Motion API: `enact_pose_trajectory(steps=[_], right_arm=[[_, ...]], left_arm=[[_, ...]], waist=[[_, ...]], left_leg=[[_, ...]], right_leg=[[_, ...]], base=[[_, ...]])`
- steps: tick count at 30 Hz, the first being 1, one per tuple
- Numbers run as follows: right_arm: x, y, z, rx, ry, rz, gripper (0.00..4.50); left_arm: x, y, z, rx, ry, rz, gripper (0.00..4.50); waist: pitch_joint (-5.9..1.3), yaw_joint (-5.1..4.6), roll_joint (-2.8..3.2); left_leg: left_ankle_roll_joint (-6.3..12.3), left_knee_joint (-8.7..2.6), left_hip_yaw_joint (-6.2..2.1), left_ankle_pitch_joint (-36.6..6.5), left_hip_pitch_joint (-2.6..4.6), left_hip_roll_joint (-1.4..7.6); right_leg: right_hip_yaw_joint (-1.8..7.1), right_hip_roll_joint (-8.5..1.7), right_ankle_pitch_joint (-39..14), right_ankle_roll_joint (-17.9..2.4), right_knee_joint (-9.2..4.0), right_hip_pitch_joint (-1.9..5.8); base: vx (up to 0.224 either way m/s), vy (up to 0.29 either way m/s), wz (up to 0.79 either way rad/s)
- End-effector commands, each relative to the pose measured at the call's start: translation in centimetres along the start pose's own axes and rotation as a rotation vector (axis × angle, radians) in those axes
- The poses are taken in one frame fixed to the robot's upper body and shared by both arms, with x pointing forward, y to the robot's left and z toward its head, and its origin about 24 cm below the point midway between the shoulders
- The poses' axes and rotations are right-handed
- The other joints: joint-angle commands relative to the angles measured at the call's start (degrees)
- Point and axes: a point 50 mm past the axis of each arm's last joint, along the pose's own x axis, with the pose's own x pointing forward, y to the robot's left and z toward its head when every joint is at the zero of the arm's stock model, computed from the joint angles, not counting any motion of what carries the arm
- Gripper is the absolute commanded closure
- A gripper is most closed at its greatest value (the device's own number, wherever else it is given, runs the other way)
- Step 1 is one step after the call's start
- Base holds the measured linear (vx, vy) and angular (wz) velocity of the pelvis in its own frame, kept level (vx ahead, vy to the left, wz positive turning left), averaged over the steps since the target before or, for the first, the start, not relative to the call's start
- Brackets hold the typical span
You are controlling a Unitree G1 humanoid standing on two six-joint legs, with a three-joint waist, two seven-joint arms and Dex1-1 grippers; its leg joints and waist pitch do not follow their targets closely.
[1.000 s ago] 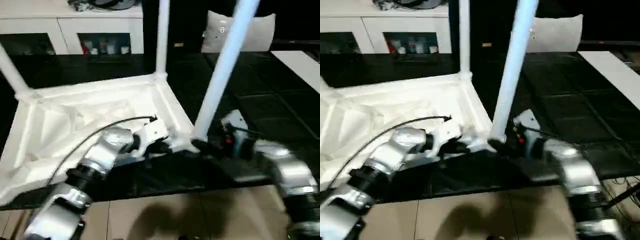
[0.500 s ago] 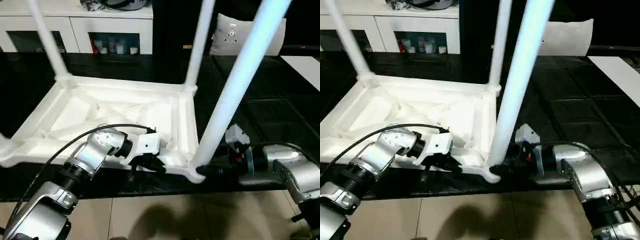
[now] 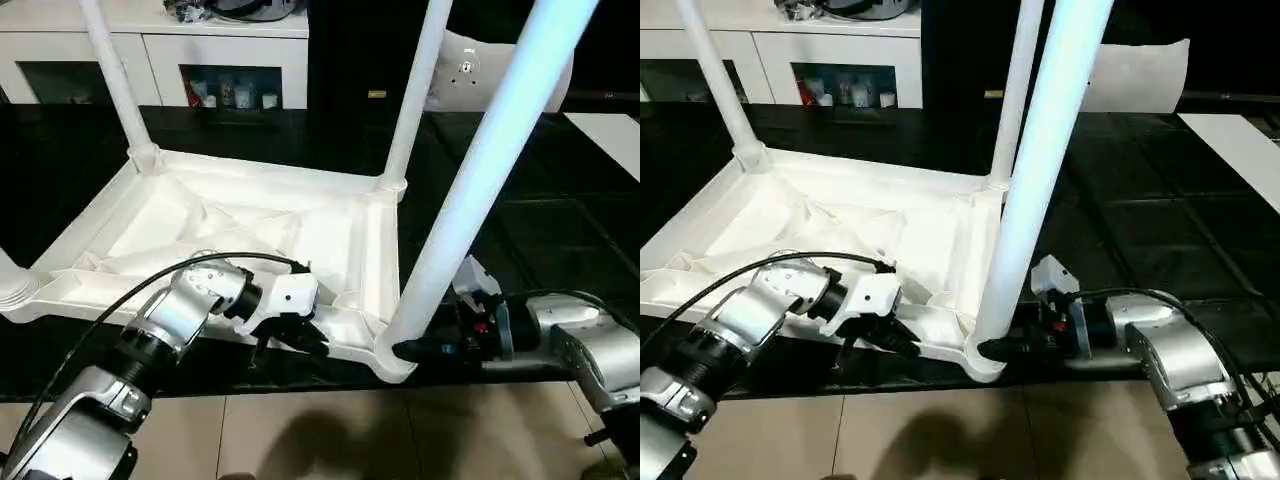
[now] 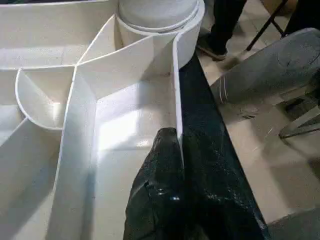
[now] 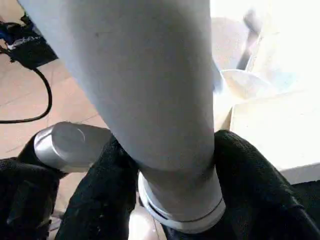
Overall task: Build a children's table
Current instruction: Rotate leg to tighten
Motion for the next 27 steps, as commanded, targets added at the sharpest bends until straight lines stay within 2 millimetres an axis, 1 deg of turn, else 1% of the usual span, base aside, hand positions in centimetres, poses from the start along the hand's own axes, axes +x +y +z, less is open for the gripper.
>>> enact_pose_trajectory(steps=[1, 2, 3, 4, 5, 6, 7, 8, 9, 10, 11, 12, 13, 14, 15, 16, 17, 18, 19, 20, 21, 22, 23, 24, 25, 26, 27], right_arm=[[0.7, 0.4, 0.6, 0.018, -0.066, 0.022, 2.48], [1.3, 0.1, 0.6, 0.034, -0.086, -0.042, 2.48], [1.5, -0.2, 0.6, 0.04, -0.094, -0.079, 2.48], [1.8, -0.4, 0.7, 0.046, -0.1, -0.12, 2.48], [2.0, -0.7, 0.7, 0.05, -0.105, -0.153, 2.49], [2.9, -1.8, 1.0, 0.083, -0.118, -0.31, 2.49], [3.2, -2.2, 1.1, 0.097, -0.127, -0.365, 2.49], [3.7, -2.9, 1.3, 0.123, -0.141, -0.461, 2.51], [4.1, -3.3, 1.5, 0.154, -0.159, -0.529, 2.52], [4.1, -3.4, 1.5, 0.161, -0.163, -0.542, 2.52], [4.6, -3.8, 1.8, 0.201, -0.185, -0.628, 2.55], [4.7, -4.0, 1.8, 0.211, -0.19, -0.652, 2.55], [5.1, -4.3, 2.0, 0.23, -0.201, -0.714, 2.55], [5.5, -4.4, 2.2, 0.232, -0.205, -0.743, 2.55], [6.0, -4.3, 2.3, 0.244, -0.211, -0.729, 2.55], [6.8, -3.9, 2.5, 0.213, -0.213, -0.682, 2.55], [6.8, -3.9, 2.5, 0.213, -0.213, -0.682, 2.55], [6.8, -3.9, 2.6, 0.193, -0.221, -0.678, 2.01], [6.8, -3.9, 2.6, 0.19, -0.225, -0.682, 2.01], [6.6, -4.0, 2.6, 0.199, -0.242, -0.687, 1.88], [6.4, -3.9, 2.7, 0.201, -0.258, -0.685, 1.82], [6.2, -3.9, 2.7, 0.198, -0.267, -0.681, 1.7], [5.8, -3.8, 2.7, 0.183, -0.27, -0.674, 1.58], [5.4, -3.8, 2.6, 0.17, -0.268, -0.671, 1.58], [5.3, -3.9, 2.6, 0.165, -0.267, -0.672, 1.47], [4.8, -3.9, 2.6, 0.142, -0.266, -0.659, 1.37], [4.6, -3.8, 2.6, 0.127, -0.265, -0.65, 1.37]], left_arm=[[1.0, -0.3, 0.2, -0.02, -0.003, -0.012, 4.5], [1.3, 0.0, 0.3, -0.063, -0.013, 0.035, 4.5], [1.4, 0.1, 0.3, -0.083, -0.018, 0.059, 4.5], [1.5, 0.3, 0.4, -0.103, -0.021, 0.083, 4.5], [1.6, 0.4, 0.4, -0.117, -0.024, 0.103, 4.5], [2.1, 1.0, 0.8, -0.177, -0.043, 0.191, 4.5], [2.3, 1.2, 1.0, -0.193, -0.051, 0.217, 4.5], [2.7, 1.5, 1.3, -0.221, -0.065, 0.263, 4.5], [2.9, 1.8, 1.6, -0.243, -0.08, 0.302, 4.5], [3.0, 1.9, 1.7, -0.248, -0.083, 0.31, 4.5], [3.4, 2.3, 2.1, -0.278, -0.106, 0.359, 4.5], [3.5, 2.4, 2.3, -0.286, -0.113, 0.373, 4.5], [3.9, 2.9, 2.7, -0.311, -0.129, 0.422, 4.5], [4.2, 3.2, 2.9, -0.322, -0.137, 0.455, 4.5], [4.6, 3.5, 3.4, -0.341, -0.165, 0.481, 4.5], [5.0, 3.8, 4.0, -0.365, -0.214, 0.503, 4.5], [5.0, 3.8, 4.0, -0.365, -0.214, 0.503, 4.5], [5.1, 3.8, 4.2, -0.358, -0.221, 0.501, 4.5], [5.2, 3.8, 4.3, -0.357, -0.219, 0.502, 4.5], [5.2, 3.7, 4.4, -0.35, -0.21, 0.503, 4.5], [5.1, 3.6, 4.3, -0.344, -0.202, 0.499, 4.5], [4.9, 3.6, 4.2, -0.34, -0.195, 0.497, 4.5], [4.6, 3.5, 3.9, -0.314, -0.179, 0.501, 4.5], [4.4, 3.5, 3.7, -0.303, -0.172, 0.497, 4.5], [4.3, 3.5, 3.6, -0.3, -0.169, 0.496, 4.5], [4.0, 3.4, 3.3, -0.282, -0.156, 0.491, 4.5], [3.9, 3.4, 3.2, -0.27, -0.147, 0.489, 4.5]], waist=[[-3.61, -0.31, -0.78], [-3.49, -0.56, -0.93], [-3.44, -0.69, -0.92], [-3.17, -0.89, -0.85], [-3.2, -1.19, -0.93], [-3.11, -1.67, -0.94], [-3.11, -1.67, -0.94], [-3.01, -2.75, -0.76], [-3.07, -3.12, -0.47], [-3.18, -3.62, -0.59], [-3.15, -4.29, -0.33], [-3.16, -5.03, -0.13], [-3.27, -5.46, 0.36], [-3.38, -5.65, 0.14], [-3.28, -5.78, 0.43], [-3.27, -6.04, -0.06], [-3.29, -5.95, -0.19], [-3.41, -5.7, -0.14], [-3.41, -5.68, -0.1], [-3.49, -5.66, 0.13], [-3.58, -5.55, 0.14], [-3.65, -5.5, 0.1], [-3.77, -5.34, 0.11], [-3.74, -5.17, 0.07], [-3.76, -5.08, 0.07], [-3.98, -4.76, 0.06], [-4.05, -4.56, 0.07]], left_leg=[[4.15, -3.77, 0.67, -4.65, -0.86, 1.29], [3.93, -3.78, 0.69, -5.36, -0.87, 1.08], [3.61, -3.82, 0.68, -5.34, -0.87, 1.09], [3.09, -3.79, 0.74, -6.28, -0.59, 0.82], [2.63, -3.63, 0.75, -7.08, -0.7, 0.38], [1.91, -3.61, 0.7, -7.2, -0.77, 0.34], [1.91, -3.61, 0.7, -7.2, -0.77, 0.34], [0.88, -3.37, 0.38, -8.82, -1.03, 0.18], [0.76, -3.31, 0.23, -9.4, -0.91, 0.16], [0.8, -3.18, 0.22, -9.96, -0.93, 0.11], [1.44, -3.1, 0.16, -11.24, -0.66, 0.1], [1.85, -3.14, -0.02, -12.1, -0.66, 0.27], [2.02, -3.34, -0.29, -12.21, -0.86, 0.64], [1.96, -3.3, -0.29, -12.51, -0.74, 0.64], [2.05, -3.36, -0.25, -12.86, -0.58, 0.53], [2.64, -3.2, -0.06, -12.85, -0.63, 0.23], [3.02, -3.23, -0.06, -12.45, -0.61, 0.19], [3.87, -3.38, -0.01, -11.27, -0.6, 0.14], [4.16, -3.47, -0.04, -10.71, -0.76, 0.24], [4.41, -3.61, -0.15, -9.56, -1.01, 0.54], [4.67, -3.65, -0.08, -8.36, -1.01, 0.68], [4.81, -3.68, -0.07, -7.66, -1.08, 0.69], [5.16, -3.68, -0.03, -6.1, -1.2, 0.75], [5.61, -3.63, 0.08, -5.02, -1.16, 0.77], [5.87, -3.59, 0.1, -4.72, -1.17, 0.75], [6.43, -3.49, 0.09, -3.23, -1.38, 0.81], [6.72, -3.46, 0.14, -2.62, -1.39, 0.81]], right_leg=[[3.33, -3.39, -23.4, -3.78, -3.62, 4.22], [3.13, -3.35, -25.25, -2.98, -4.05, 4.15], [3.17, -3.37, -25.63, -2.76, -4.03, 4.1], [2.92, -3.26, -28.31, -1.96, -4.68, 3.75], [2.49, -3.2, -31.22, -0.37, -5.13, 3.94], [2.31, -3.07, -32.26, 0.35, -5.31, 3.76], [2.31, -3.07, -32.26, 0.35, -5.31, 3.76], [1.37, -3.04, -34.89, 2.1, -5.89, 3.89], [1.11, -3.13, -35.33, 2.63, -6.28, 3.88], [0.96, -3.1, -35.35, 3.1, -6.45, 3.94], [0.54, -3.08, -35.37, 3.26, -7.01, 3.82], [0.12, -3.14, -34.77, 3.01, -7.31, 3.96], [0.02, -3.28, -32.87, 2.52, -7.23, 4.35], [0.01, -3.38, -31.96, 2.26, -7.26, 4.24], [0.05, -3.28, -31.72, 1.91, -7.3, 4.1], [-0.04, -3.12, -31.66, 1.93, -7.4, 4.19], [0.06, -3.25, -31.5, 1.89, -7.35, 4.32], [0.51, -3.38, -30.9, 1.3, -7.02, 4.23], [0.69, -3.46, -30.49, 0.88, -6.83, 4.25], [1.02, -3.54, -28.98, -0.03, -6.43, 4.41], [1.37, -3.6, -27.0, -1.08, -6.03, 4.38], [1.55, -3.61, -25.97, -1.64, -5.78, 4.45], [1.9, -3.56, -23.82, -2.71, -5.23, 4.53], [2.21, -3.56, -22.41, -3.67, -4.84, 4.39], [2.29, -3.55, -22.03, -4.0, -4.71, 4.42], [2.55, -3.61, -20.14, -4.72, -4.12, 4.67], [2.61, -3.56, -19.26, -4.91, -3.97, 4.74]], base=[[0.0, 0.0, 0.0], [0.0, 0.0, 0.0], [0.0, 0.0, 0.0], [0.0, 0.0, 0.0], [0.0, 0.0, 0.0], [0.0, 0.0, 0.0], [0.0, 0.0, 0.0], [0.0, 0.0, 0.0], [0.0, 0.0, 0.0], [0.0, 0.0, 0.0], [0.0, 0.0, 0.0], [0.0, 0.0, 0.0], [0.0, 0.0, 0.0], [0.0, 0.0, 0.0], [0.0, 0.0, 0.0], [0.0, 0.0, 0.0], [0.0, 0.0, 0.0], [0.0, 0.0, 0.0], [0.0, 0.0, 0.0], [0.0, 0.0, 0.0], [0.0, 0.0, 0.0], [0.0, 0.0, 0.0], [0.0, 0.0, 0.0], [0.0, 0.0, 0.0], [0.0, 0.0, 0.0], [0.0, 0.0, 0.0], [0.0, 0.0, 0.0]])
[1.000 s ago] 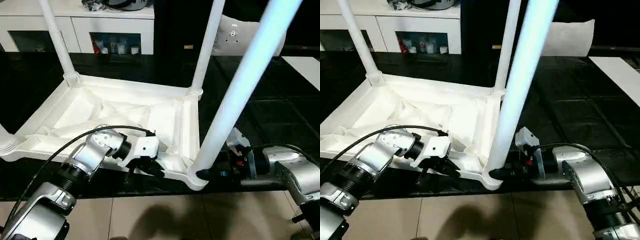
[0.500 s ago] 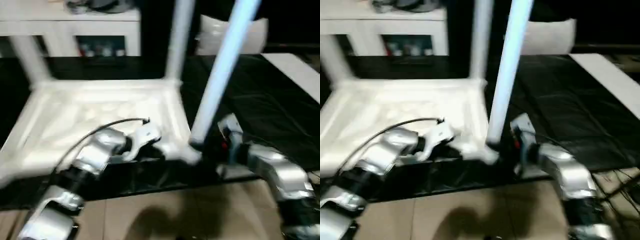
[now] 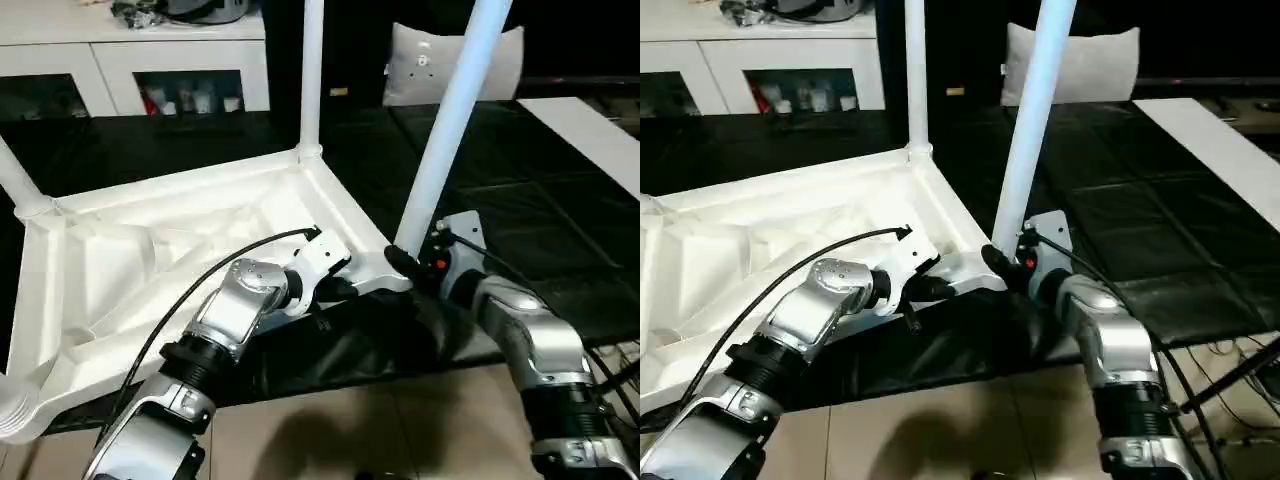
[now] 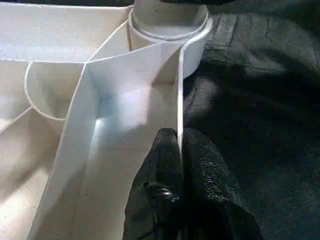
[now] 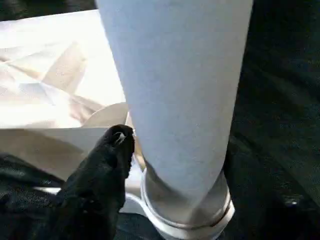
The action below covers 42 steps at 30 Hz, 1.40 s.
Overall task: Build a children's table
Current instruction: Rotate leg to tighten
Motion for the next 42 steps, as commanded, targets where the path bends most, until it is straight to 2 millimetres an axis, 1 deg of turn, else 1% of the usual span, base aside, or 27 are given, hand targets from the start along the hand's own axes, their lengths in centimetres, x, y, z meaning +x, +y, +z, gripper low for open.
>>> enact_pose_trajectory(steps=[1, 2, 3, 4, 5, 7, 10, 11, 12, 13, 14, 15, 16, 17, 18, 19, 22, 23, 28, 29, 31, 33, 35, 38, 39, 40, 42], right_arm=[[0.5, 1.6, 0.4, -0.016, -0.028, 0.115, 1.25], [0.2, 1.3, 0.4, -0.034, -0.028, 0.127, 1.14], [-0.5, 0.7, 0.4, -0.104, -0.005, 0.171, 0.99], [-1.2, 0.4, 0.3, -0.159, 0.028, 0.228, 0.92], [-2.0, 0.1, 0.4, -0.206, 0.054, 0.294, 0.81], [-2.6, -0.2, 0.5, -0.235, 0.076, 0.335, 0.81], [-3.2, -0.4, 0.6, -0.269, 0.102, 0.396, 0.81], [-3.5, -0.4, 0.6, -0.277, 0.11, 0.425, 0.81], [-4.2, -0.6, 0.7, -0.289, 0.135, 0.499, 0.81], [-4.2, -0.6, 0.7, -0.289, 0.136, 0.503, 0.81], [-4.9, -0.7, 0.7, -0.288, 0.167, 0.589, 1.07], [-5.0, -0.7, 0.7, -0.287, 0.173, 0.604, 1.16], [-5.2, -0.7, 0.7, -0.285, 0.182, 0.624, 1.16], [-5.5, -0.5, 0.5, -0.277, 0.207, 0.679, 1.28], [-5.6, -0.4, 0.5, -0.273, 0.216, 0.699, 1.41], [-5.6, -0.4, 0.4, -0.269, 0.225, 0.711, 1.52], [-5.8, 0.0, 0.0, -0.249, 0.266, 0.759, 1.73], [-5.8, 0.2, -0.2, -0.242, 0.275, 0.778, 1.97], [-6.0, 0.4, -0.4, -0.228, 0.288, 0.82, 2.17], [-6.0, 0.4, -0.4, -0.226, 0.284, 0.82, 2.36], [-5.9, 0.4, -0.4, -0.225, 0.281, 0.819, 2.43], [-5.8, 0.6, -0.2, -0.207, 0.255, 0.829, 2.48], [-5.8, 0.7, -0.2, -0.197, 0.252, 0.834, 2.49], [-5.9, 0.8, -0.3, -0.188, 0.248, 0.843, 2.51], [-5.9, 1.1, -0.3, -0.174, 0.239, 0.847, 2.51], [-5.9, 1.1, -0.3, -0.174, 0.239, 0.847, 2.51], [-5.4, 1.4, -0.3, -0.144, 0.192, 0.782, 2.51]], left_arm=[[0.3, -0.5, 1.3, 0.058, -0.062, -0.039, 4.5], [0.1, -0.4, 1.1, 0.078, -0.05, -0.041, 4.5], [-0.3, -0.3, 0.7, 0.123, -0.034, -0.081, 4.5], [-0.8, -0.3, 0.4, 0.154, -0.022, -0.12, 4.5], [-1.2, -0.2, 0.0, 0.18, -0.001, -0.162, 4.5], [-1.6, -0.2, -0.2, 0.21, 0.014, -0.201, 4.5], [-2.0, -0.2, -0.6, 0.241, 0.034, -0.251, 4.5], [-2.2, -0.2, -0.7, 0.251, 0.043, -0.27, 4.5], [-2.8, -0.3, -0.9, 0.291, 0.053, -0.334, 4.5], [-2.9, -0.3, -0.9, 0.293, 0.054, -0.337, 4.5], [-3.6, -0.5, -1.0, 0.332, 0.06, -0.418, 4.5], [-3.7, -0.5, -1.0, 0.338, 0.062, -0.432, 4.5], [-3.8, -0.6, -1.1, 0.343, 0.068, -0.448, 4.5], [-4.1, -0.6, -1.2, 0.365, 0.084, -0.485, 4.5], [-4.3, -0.7, -1.3, 0.374, 0.092, -0.499, 4.5], [-4.3, -0.7, -1.3, 0.381, 0.099, -0.511, 4.5], [-4.7, -1.1, -1.6, 0.399, 0.122, -0.573, 4.5], [-4.8, -1.2, -1.6, 0.404, 0.122, -0.591, 4.5], [-4.9, -1.4, -1.6, 0.424, 0.13, -0.633, 4.5], [-4.9, -1.4, -1.6, 0.426, 0.13, -0.636, 4.5], [-4.9, -1.4, -1.6, 0.427, 0.13, -0.637, 4.5], [-4.9, -1.4, -1.6, 0.427, 0.128, -0.64, 4.5], [-4.9, -1.5, -1.6, 0.424, 0.126, -0.64, 4.5], [-4.8, -1.5, -1.6, 0.414, 0.118, -0.635, 4.5], [-4.6, -1.5, -1.5, 0.389, 0.1, -0.615, 4.5], [-4.6, -1.5, -1.5, 0.389, 0.1, -0.615, 4.5], [-4.0, -1.3, -1.4, 0.324, 0.092, -0.527, 4.5]], waist=[[-3.8, 0.59, -0.71], [-3.73, 0.7, -0.66], [-3.72, 0.93, -0.88], [-3.78, 1.05, -0.91], [-3.71, 1.25, -0.84], [-3.59, 1.41, -0.76], [-3.4, 1.68, -0.85], [-3.37, 1.77, -0.99], [-3.39, 2.13, -0.75], [-3.43, 2.15, -0.92], [-3.44, 2.55, -0.78], [-3.52, 2.84, -0.94], [-3.54, 3.17, -0.88], [-3.49, 3.23, -1.16], [-3.48, 3.53, -1.03], [-3.43, 3.58, -1.36], [-3.34, 3.83, -1.21], [-3.38, 3.99, -1.29], [-3.37, 4.25, -1.36], [-3.39, 4.31, -1.36], [-3.43, 4.3, -1.42], [-3.43, 4.28, -1.3], [-3.46, 4.28, -1.42], [-3.41, 4.29, -1.39], [-3.47, 4.29, -1.28], [-3.47, 4.3, -1.33], [-3.43, 4.31, -1.36]], left_leg=[[6.74, -3.39, 0.56, -1.18, -1.32, 0.83], [6.77, -3.38, 0.62, -0.97, -1.27, 0.83], [6.7, -3.34, 0.66, -1.24, -1.38, 0.65], [6.74, -3.27, 0.66, -1.45, -1.46, 0.55], [7.23, -3.25, 0.73, -2.15, -1.44, 0.58], [7.56, -3.29, 0.82, -3.04, -1.25, 0.74], [6.51, -3.45, 0.87, -4.32, -1.02, 0.84], [6.18, -3.51, 0.85, -4.69, -0.98, 0.95], [6.05, -3.52, 0.81, -5.19, -0.66, 1.03], [6.22, -3.54, 0.83, -5.37, -0.66, 1.15], [6.29, -3.56, 0.77, -5.07, -0.6, 1.32], [6.59, -3.57, 0.75, -4.61, -0.72, 1.4], [6.64, -3.55, 0.8, -3.73, -0.63, 1.58], [6.71, -3.54, 0.94, -3.64, -0.6, 1.59], [6.67, -3.54, 0.94, -3.51, -0.67, 1.64], [6.4, -3.55, 1.03, -3.62, -0.67, 1.63], [5.59, -3.65, 0.99, -3.96, -0.62, 1.66], [5.09, -3.62, 1.0, -3.89, -0.65, 1.61], [4.65, -3.63, 1.02, -4.3, -0.64, 1.47], [4.46, -3.61, 1.04, -4.38, -0.62, 1.46], [4.29, -3.6, 1.02, -4.35, -0.68, 1.43], [4.1, -3.61, 1.0, -4.46, -0.65, 1.38], [4.03, -3.57, 1.05, -4.41, -0.67, 1.31], [4.13, -3.59, 1.04, -4.35, -0.66, 1.36], [4.05, -3.58, 1.01, -4.37, -0.64, 1.34], [4.05, -3.57, 1.05, -4.19, -0.68, 1.36], [3.86, -3.57, 1.02, -4.08, -0.71, 1.42]], right_leg=[[3.4, -3.51, -18.02, -5.66, -2.78, 4.22], [3.43, -3.51, -17.86, -5.87, -2.79, 4.13], [3.44, -3.47, -18.6, -5.54, -2.75, 4.26], [3.43, -3.42, -18.96, -5.19, -2.71, 4.38], [3.58, -3.35, -19.37, -4.78, -2.67, 4.4], [3.62, -3.32, -20.04, -4.88, -2.83, 4.1], [3.57, -3.33, -22.69, -4.62, -3.13, 3.86], [3.6, -3.36, -23.32, -4.48, -3.15, 3.85], [3.63, -3.4, -23.64, -4.58, -3.2, 3.67], [3.69, -3.37, -23.35, -4.73, -3.11, 3.68], [3.86, -3.46, -22.15, -5.33, -2.82, 3.64], [3.93, -3.48, -20.96, -5.78, -2.52, 3.84], [4.13, -3.51, -19.29, -6.6, -2.19, 3.69], [4.18, -3.47, -18.93, -6.92, -2.23, 3.6], [4.2, -3.53, -18.46, -7.41, -2.03, 3.69], [4.19, -3.55, -18.93, -7.41, -2.12, 3.66], [4.19, -3.61, -20.46, -6.93, -2.19, 3.72], [4.2, -3.58, -20.58, -6.82, -2.17, 3.73], [4.2, -3.53, -22.01, -5.74, -2.39, 3.73], [4.21, -3.51, -22.04, -5.66, -2.39, 3.67], [4.19, -3.5, -22.1, -5.51, -2.38, 3.72], [4.13, -3.45, -22.44, -5.23, -2.49, 3.7], [4.12, -3.4, -22.4, -5.04, -2.52, 3.73], [4.1, -3.34, -22.32, -5.07, -2.51, 3.67], [4.09, -3.37, -22.37, -5.07, -2.46, 3.7], [4.15, -3.38, -22.1, -5.12, -2.51, 3.76], [4.16, -3.37, -21.56, -5.31, -2.35, 3.73]], base=[[0.0, 0.0, 0.0], [0.0, 0.0, 0.0], [0.0, 0.0, 0.0], [0.0, 0.0, 0.0], [0.0, 0.0, 0.0], [0.0, 0.0, 0.0], [0.0, 0.0, 0.0], [0.0, 0.0, 0.0], [0.0, 0.0, 0.0], [0.0, 0.0, 0.0], [0.0, 0.0, 0.0], [0.0, 0.0, 0.0], [0.0, 0.0, 0.0], [0.0, 0.0, 0.0], [0.0, 0.0, 0.0], [0.0, 0.0, 0.0], [0.0, 0.0, 0.0], [0.0, 0.0, 0.0], [0.0, 0.0, 0.0], [0.0, 0.0, 0.0], [0.0, 0.0, 0.0], [0.0, 0.0, 0.0], [0.0, 0.0, 0.0], [0.0, 0.0, 0.0], [0.0, 0.0, 0.0], [0.0, 0.0, 0.0], [0.0, 0.0, 0.0]])
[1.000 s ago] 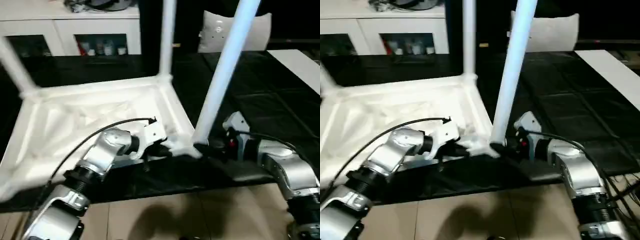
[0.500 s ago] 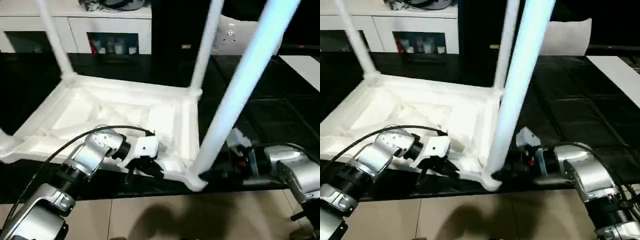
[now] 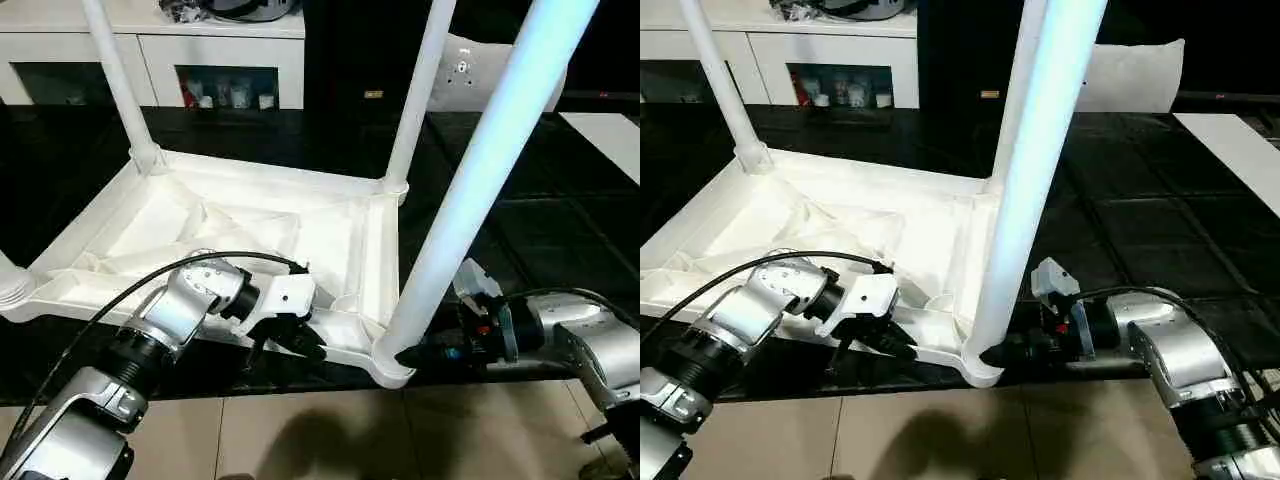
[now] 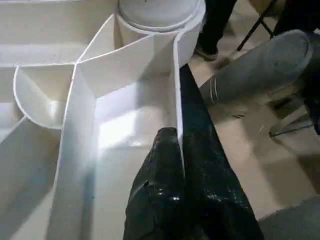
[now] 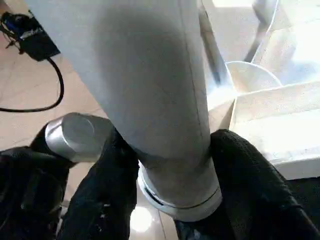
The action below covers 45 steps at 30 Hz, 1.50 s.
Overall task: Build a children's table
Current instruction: Rotate leg to tighten
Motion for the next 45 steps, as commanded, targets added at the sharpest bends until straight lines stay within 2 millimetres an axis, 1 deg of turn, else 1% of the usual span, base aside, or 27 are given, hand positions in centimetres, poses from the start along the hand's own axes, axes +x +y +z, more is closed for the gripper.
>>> enact_pose_trajectory(steps=[1, 2, 3, 4, 5, 6, 7, 9, 10, 11, 13, 14, 17, 18, 19, 20, 23, 25, 27, 29, 30, 35, 38, 39, 40, 43, 45], right_arm=[[0.8, -0.1, 0.9, 0.008, -0.085, -0.04, 2.51], [1.4, -1.0, 1.1, 0.014, -0.104, -0.178, 2.51], [1.6, -1.3, 1.1, 0.014, -0.109, -0.212, 2.51], [1.7, -1.5, 1.2, 0.014, -0.113, -0.244, 2.51], [2.4, -2.3, 1.5, 0.043, -0.135, -0.363, 2.52], [2.9, -2.7, 1.7, 0.066, -0.15, -0.427, 2.53], [3.2, -2.9, 1.9, 0.083, -0.164, -0.46, 2.55], [3.9, -3.5, 2.3, 0.136, -0.206, -0.57, 2.56], [4.2, -3.8, 2.5, 0.154, -0.218, -0.616, 2.56], [4.5, -4.0, 2.7, 0.179, -0.232, -0.669, 2.56], [5.0, -4.4, 3.0, 0.198, -0.256, -0.743, 2.57], [5.1, -4.5, 3.2, 0.203, -0.265, -0.774, 2.57], [5.8, -4.6, 3.6, 0.178, -0.304, -0.775, 2.57], [5.9, -4.5, 3.7, 0.177, -0.309, -0.772, 2.57], [5.9, -4.5, 3.7, 0.176, -0.314, -0.768, 2.01], [5.9, -4.3, 3.7, 0.168, -0.325, -0.744, 2.01], [5.6, -3.9, 3.5, 0.163, -0.328, -0.71, 1.7], [5.3, -3.8, 3.4, 0.148, -0.322, -0.699, 1.51], [4.7, -3.7, 3.0, 0.127, -0.306, -0.678, 1.35], [3.6, -3.4, 2.5, 0.09, -0.279, -0.613, 1.26], [3.4, -3.3, 2.4, 0.082, -0.273, -0.595, 1.03], [1.5, -2.7, 1.5, -0.002, -0.157, -0.482, 0.69], [-0.1, -2.3, 1.4, -0.045, -0.092, -0.379, 0.44], [-0.1, -2.3, 1.4, -0.045, -0.092, -0.379, 0.35], [-0.7, -2.0, 1.4, -0.055, -0.068, -0.323, 0.35], [-1.1, -1.6, 1.6, -0.067, -0.037, -0.256, 0.1], [-1.4, -1.3, 1.7, -0.078, -0.006, -0.207, 0.01]], left_arm=[[1.4, 0.2, 0.8, -0.013, -0.019, 0.028, 4.5], [1.7, 0.6, 1.0, -0.07, -0.035, 0.101, 4.5], [1.8, 0.7, 1.0, -0.081, -0.039, 0.116, 4.5], [1.9, 0.8, 1.0, -0.092, -0.043, 0.13, 4.5], [2.2, 1.1, 1.3, -0.125, -0.063, 0.184, 4.5], [2.6, 1.3, 1.6, -0.157, -0.078, 0.224, 4.5], [2.7, 1.5, 1.7, -0.173, -0.087, 0.244, 4.5], [3.3, 2.0, 2.3, -0.215, -0.116, 0.316, 4.5], [3.5, 2.2, 2.5, -0.233, -0.128, 0.348, 4.5], [3.7, 2.5, 2.8, -0.257, -0.141, 0.391, 4.5], [4.1, 3.0, 3.3, -0.295, -0.17, 0.454, 4.5], [4.2, 3.2, 3.5, -0.31, -0.18, 0.48, 4.5], [4.7, 3.4, 4.3, -0.324, -0.211, 0.511, 4.5], [4.7, 3.4, 4.4, -0.325, -0.211, 0.512, 4.5], [4.7, 3.4, 4.4, -0.326, -0.21, 0.514, 4.5], [4.8, 3.3, 4.3, -0.309, -0.193, 0.516, 4.5], [4.7, 3.0, 4.1, -0.28, -0.18, 0.494, 4.5], [4.6, 3.0, 3.9, -0.266, -0.171, 0.492, 4.5], [4.4, 2.9, 3.6, -0.244, -0.159, 0.483, 4.5], [3.9, 2.6, 3.2, -0.204, -0.143, 0.441, 4.5], [3.9, 2.6, 3.1, -0.2, -0.139, 0.433, 4.5], [2.9, 2.2, 2.4, -0.12, -0.097, 0.334, 4.5], [2.0, 1.5, 1.8, -0.045, -0.058, 0.214, 4.5], [2.0, 1.5, 1.8, -0.045, -0.058, 0.214, 4.5], [1.7, 1.2, 1.6, -0.015, -0.031, 0.157, 4.5], [1.4, 0.8, 1.2, 0.014, -0.001, 0.097, 4.5], [1.2, 0.3, 1.0, 0.039, 0.024, 0.031, 4.5]], waist=[[-3.54, -0.34, -0.49], [-3.39, -0.46, -0.55], [-3.25, -0.66, -0.37], [-3.23, -0.86, -0.53], [-3.23, -1.32, -0.49], [-3.2, -1.98, -0.57], [-3.25, -2.3, -0.5], [-3.28, -3.46, -0.51], [-3.33, -3.72, -0.49], [-3.49, -4.46, -0.47], [-3.56, -4.63, -0.48], [-3.57, -4.62, -0.38], [-3.76, -4.55, -0.49], [-3.83, -4.35, -0.56], [-3.99, -4.17, -0.49], [-4.02, -4.06, -0.49], [-3.99, -3.9, -0.38], [-3.91, -3.91, -0.34], [-3.81, -3.8, -0.38], [-3.74, -3.62, -0.49], [-3.64, -3.52, -0.43], [-3.56, -2.97, -0.28], [-3.64, -2.52, -0.4], [-3.64, -2.52, -0.4], [-3.66, -2.08, -0.4], [-3.73, -1.36, -0.38], [-3.66, -1.04, -0.33]], left_leg=[[3.68, -3.93, 0.57, -4.11, -0.83, 1.44], [3.24, -3.96, 0.57, -4.93, -0.76, 1.19], [2.45, -3.96, 0.62, -5.81, -0.49, 1.05], [2.02, -3.87, 0.63, -6.07, -0.57, 0.82], [1.54, -3.92, 0.49, -6.33, -0.87, 0.51], [1.36, -3.83, 0.51, -6.8, -0.9, 0.38], [1.06, -3.8, 0.43, -6.87, -1.01, 0.36], [1.4, -3.68, 0.27, -7.89, -1.16, 0.13], [1.47, -3.66, 0.33, -7.83, -1.15, 0.15], [1.73, -3.58, 0.2, -7.28, -1.48, 0.1], [2.17, -3.6, 0.18, -6.66, -1.5, 0.13], [2.56, -3.55, 0.28, -6.41, -1.31, 0.12], [3.85, -3.64, 0.36, -4.36, -1.48, 0.2], [4.44, -3.64, 0.45, -3.74, -1.31, 0.28], [5.03, -3.67, 0.36, -2.35, -1.57, 0.41], [5.32, -3.65, 0.36, -1.63, -1.56, 0.46], [6.64, -3.67, 0.32, 0.59, -1.38, 0.91], [6.81, -3.68, 0.38, 0.33, -1.32, 0.91], [6.84, -3.73, 0.52, -0.93, -1.22, 0.89], [6.86, -3.75, 0.57, -2.27, -1.28, 0.72], [6.76, -3.8, 0.6, -3.03, -1.14, 0.81], [6.2, -3.83, 0.55, -4.34, -1.0, 0.87], [6.23, -3.84, 0.54, -4.36, -0.9, 1.02], [6.23, -3.84, 0.54, -4.36, -0.9, 1.02], [6.36, -3.87, 0.45, -3.96, -0.86, 1.15], [6.51, -3.87, 0.53, -3.33, -0.57, 1.39], [6.23, -3.92, 0.51, -2.97, -0.7, 1.49]], right_leg=[[3.44, -3.4, -21.59, -5.06, -3.38, 4.09], [3.21, -3.34, -23.82, -4.28, -3.79, 4.07], [3.07, -3.28, -26.11, -3.44, -4.32, 3.73], [2.94, -3.29, -27.31, -2.72, -4.45, 3.8], [2.55, -3.24, -29.5, -1.43, -4.77, 4.12], [2.39, -3.08, -30.64, -0.46, -5.16, 3.94], [2.28, -3.06, -30.62, -0.38, -5.03, 4.07], [1.89, -2.97, -31.32, 0.53, -5.5, 4.13], [1.97, -2.99, -31.14, 0.49, -5.54, 4.06], [1.84, -3.0, -30.12, 0.11, -5.44, 4.18], [1.96, -2.97, -29.05, -0.16, -5.38, 4.15], [2.05, -2.99, -28.41, -0.71, -5.39, 3.89], [2.41, -2.95, -25.03, -2.11, -4.78, 4.1], [2.61, -3.01, -23.83, -2.73, -4.51, 4.04], [2.8, -3.04, -21.59, -3.44, -4.01, 4.32], [2.87, -3.01, -20.27, -3.82, -3.84, 4.27], [3.21, -3.08, -15.13, -6.59, -2.93, 4.31], [3.27, -3.11, -14.91, -7.27, -2.93, 4.3], [3.33, -3.17, -16.32, -7.11, -3.2, 4.32], [3.29, -3.12, -18.2, -6.18, -3.47, 4.5], [3.29, -3.24, -19.41, -5.87, -3.71, 4.33], [3.23, -3.16, -21.82, -4.53, -4.03, 4.25], [3.33, -3.22, -20.94, -5.02, -3.82, 4.19], [3.33, -3.22, -20.94, -5.02, -3.82, 4.19], [3.35, -3.24, -20.07, -5.6, -3.57, 4.17], [3.56, -3.27, -18.42, -6.52, -3.25, 4.12], [3.56, -3.35, -17.72, -7.09, -3.04, 4.16]], base=[[0.0, 0.0, 0.0], [0.0, 0.0, 0.0], [0.0, 0.0, 0.0], [0.0, 0.0, 0.0], [0.0, 0.0, 0.0], [0.0, 0.0, 0.0], [0.0, 0.0, 0.0], [0.0, 0.0, 0.0], [0.0, 0.0, 0.0], [0.0, 0.0, 0.0], [0.0, 0.0, 0.0], [0.0, 0.0, 0.0], [0.0, 0.0, 0.0], [0.0, 0.0, 0.0], [0.0, 0.0, 0.0], [0.0, 0.0, 0.0], [0.0, 0.0, 0.0], [0.0, 0.0, 0.0], [0.0, 0.0, 0.0], [0.0, 0.0, 0.0], [0.0, 0.0, 0.0], [0.0, 0.0, 0.0], [0.0, 0.0, 0.0], [0.0, 0.0, 0.0], [0.0, 0.0, 0.0], [0.0, 0.0, 0.0], [0.0, 0.0, 0.0]])
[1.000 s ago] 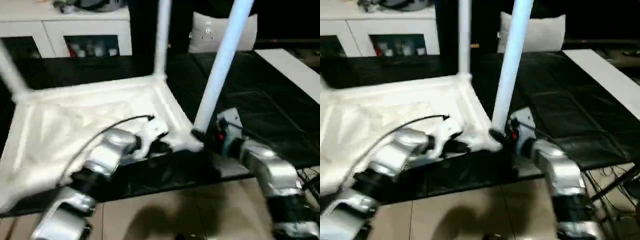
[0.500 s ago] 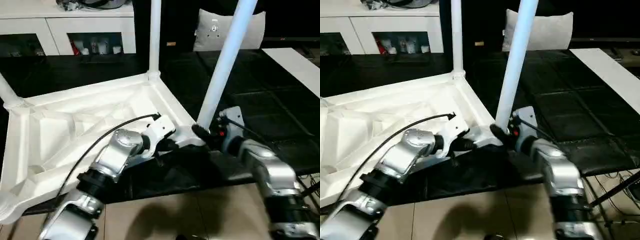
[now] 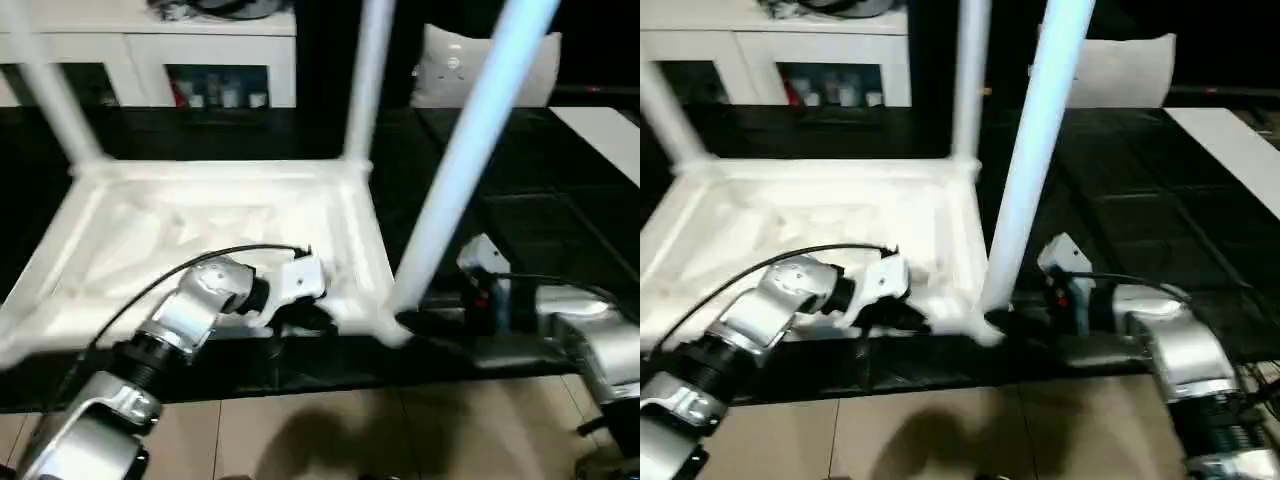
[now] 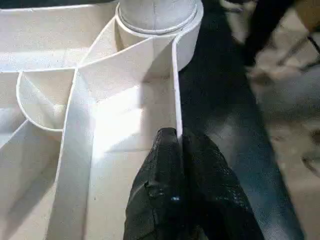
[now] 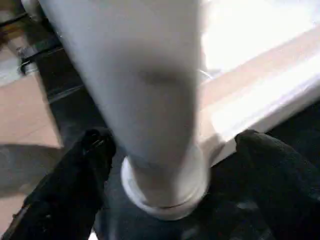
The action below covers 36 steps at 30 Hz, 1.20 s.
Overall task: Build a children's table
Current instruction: Rotate leg to tighten
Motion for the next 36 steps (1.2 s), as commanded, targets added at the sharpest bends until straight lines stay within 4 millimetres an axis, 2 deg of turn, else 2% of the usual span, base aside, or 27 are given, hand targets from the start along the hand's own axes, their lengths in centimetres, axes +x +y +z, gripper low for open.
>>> enact_pose_trajectory(steps=[1, 2, 3, 5, 7, 9, 11, 16, 20, 26, 29, 30, 31, 32, 33, 34, 35, 36], right_arm=[[-0.1, 0.4, 0.7, -0.046, 0.011, 0.07, 0.01], [-0.1, 0.4, 0.7, -0.051, 0.013, 0.077, 0.01], [0.0, 0.4, 0.7, -0.059, 0.016, 0.083, 0.01], [0.0, 0.8, 0.7, -0.051, 0.014, 0.137, 0.01], [0.1, 1.2, 0.7, -0.046, 0.009, 0.176, 0.26], [0.2, 1.4, 0.5, -0.028, 0.003, 0.208, 0.37], [0.4, 1.5, 0.3, -0.01, 0.0, 0.237, 0.68], [0.7, 1.9, 0.2, 0.011, -0.008, 0.281, 1.01], [0.8, 2.2, 0.0, 0.04, -0.017, 0.309, 1.48], [1.2, 2.8, 0.6, 0.102, -0.106, 0.324, 1.88], [1.8, 2.8, 0.7, 0.13, -0.126, 0.265, 2.1], [2.6, 2.6, 0.5, 0.141, -0.125, 0.166, 2.1], [2.9, 2.5, 0.5, 0.143, -0.123, 0.13, 2.13], [3.5, 1.9, 0.4, 0.152, -0.115, 0.024, 2.16], [3.6, 1.8, 0.4, 0.153, -0.115, 0.019, 2.21], [4.2, 1.1, 0.3, 0.187, -0.109, -0.094, 2.21], [4.6, 0.5, 0.3, 0.221, -0.109, -0.182, 2.26], [5.0, 0.1, 0.4, 0.249, -0.115, -0.257, 2.31]], left_arm=[[0.5, -0.9, 0.7, 0.084, 0.027, -0.14, 4.5], [0.5, -0.9, 0.7, 0.088, 0.031, -0.151, 4.5], [0.4, -1.0, 0.7, 0.092, 0.035, -0.161, 4.5], [0.4, -1.2, 0.5, 0.103, 0.051, -0.182, 4.5], [0.3, -1.3, 0.4, 0.111, 0.058, -0.199, 4.5], [0.3, -1.4, 0.4, 0.116, 0.056, -0.214, 4.5], [0.3, -1.5, 0.4, 0.12, 0.054, -0.222, 4.5], [0.3, -1.5, 0.4, 0.119, 0.045, -0.223, 4.5], [0.4, -1.4, 0.4, 0.11, 0.037, -0.216, 4.5], [0.5, -1.3, 0.5, 0.049, 0.02, -0.197, 4.5], [0.9, -0.8, 0.8, -0.014, -0.004, -0.123, 4.5], [1.4, -0.2, 1.2, -0.066, -0.024, -0.03, 4.5], [1.6, 0.0, 1.3, -0.079, -0.028, -0.002, 4.5], [1.9, 0.2, 1.5, -0.104, -0.034, 0.029, 4.5], [2.0, 0.2, 1.5, -0.105, -0.034, 0.03, 4.5], [2.4, 0.3, 1.7, -0.13, -0.046, 0.061, 4.5], [2.8, 0.6, 2.1, -0.157, -0.064, 0.105, 4.5], [3.2, 1.0, 2.4, -0.183, -0.081, 0.154, 4.5]], waist=[[-3.65, -0.09, -0.41], [-3.68, -0.02, -0.41], [-3.62, -0.08, -0.7], [-3.51, 0.02, -0.63], [-3.52, 0.06, -0.76], [-3.52, 0.18, -0.67], [-3.53, 0.28, -0.6], [-3.64, 0.39, -0.86], [-3.64, 0.51, -0.75], [-3.65, 0.53, -0.64], [-3.58, 0.41, -0.64], [-3.5, 0.28, -0.57], [-3.21, 0.07, -0.6], [-3.04, -0.22, -0.61], [-3.09, -0.36, -0.6], [-3.12, -0.55, -0.63], [-2.93, -1.57, -0.49], [-2.93, -2.01, -0.44]], left_leg=[[6.05, -3.63, 0.54, -3.35, -0.67, 1.48], [5.9, -3.64, 0.52, -3.44, -0.69, 1.48], [5.69, -3.62, 0.63, -3.8, -0.81, 1.39], [5.27, -3.65, 0.62, -4.42, -0.77, 1.37], [5.06, -3.66, 0.62, -4.91, -0.71, 1.35], [4.93, -3.67, 0.59, -5.11, -0.65, 1.37], [4.65, -3.69, 0.56, -5.26, -0.56, 1.38], [4.62, -3.61, 0.58, -4.27, -0.76, 1.34], [4.64, -3.59, 0.6, -4.16, -0.75, 1.31], [4.39, -3.62, 0.55, -4.1, -0.77, 1.34], [3.48, -3.69, 0.52, -4.08, -0.77, 1.2], [3.36, -3.68, 0.55, -4.68, -0.79, 1.08], [2.48, -3.65, 0.66, -5.66, -0.48, 0.91], [1.77, -3.48, 0.73, -6.86, -0.39, 0.4], [1.53, -3.43, 0.64, -7.36, -0.43, 0.28], [1.53, -3.41, 0.59, -7.7, -0.5, 0.19], [1.18, -3.3, 0.41, -9.4, -0.6, 0.1], [1.05, -3.23, 0.33, -9.92, -0.64, 0.06]], right_leg=[[3.57, -3.45, -18.03, -7.08, -2.88, 4.38], [3.56, -3.47, -18.21, -7.05, -2.85, 4.41], [3.55, -3.41, -18.96, -6.72, -2.95, 4.4], [3.48, -3.44, -20.7, -6.15, -3.18, 4.34], [3.45, -3.42, -22.13, -5.41, -3.36, 4.34], [3.41, -3.41, -22.73, -4.96, -3.48, 4.26], [3.4, -3.36, -23.09, -4.74, -3.5, 4.16], [3.43, -3.29, -21.62, -4.9, -3.22, 4.3], [3.35, -3.29, -22.38, -4.53, -3.38, 4.29], [3.34, -3.23, -22.27, -4.37, -3.39, 4.26], [3.29, -3.29, -22.76, -4.08, -3.55, 4.27], [3.23, -3.27, -23.82, -3.73, -3.75, 4.27], [3.01, -3.11, -26.6, -2.78, -4.34, 3.87], [2.51, -3.07, -30.42, -1.16, -5.07, 3.85], [2.24, -3.12, -32.05, -0.29, -5.22, 4.0], [2.1, -3.06, -33.1, 0.56, -5.49, 4.0], [1.4, -2.95, -34.95, 2.04, -6.14, 3.98], [1.09, -2.84, -35.33, 2.58, -6.42, 3.99]], base=[[0.0, 0.0, 0.0], [0.0, 0.0, 0.0], [0.0, 0.0, 0.0], [0.0, 0.0, 0.0], [0.0, 0.0, 0.0], [0.0, 0.0, 0.0], [0.0, 0.0, 0.0], [0.0, 0.0, 0.0], [0.0, 0.0, 0.0], [0.0, 0.0, 0.0], [0.0, 0.0, 0.0], [0.0, 0.0, 0.0], [0.0, 0.0, 0.0], [0.0, 0.0, 0.0], [0.0, 0.0, 0.0], [0.0, 0.0, 0.0], [0.0, 0.0, 0.0], [0.0, 0.0, 0.0]])
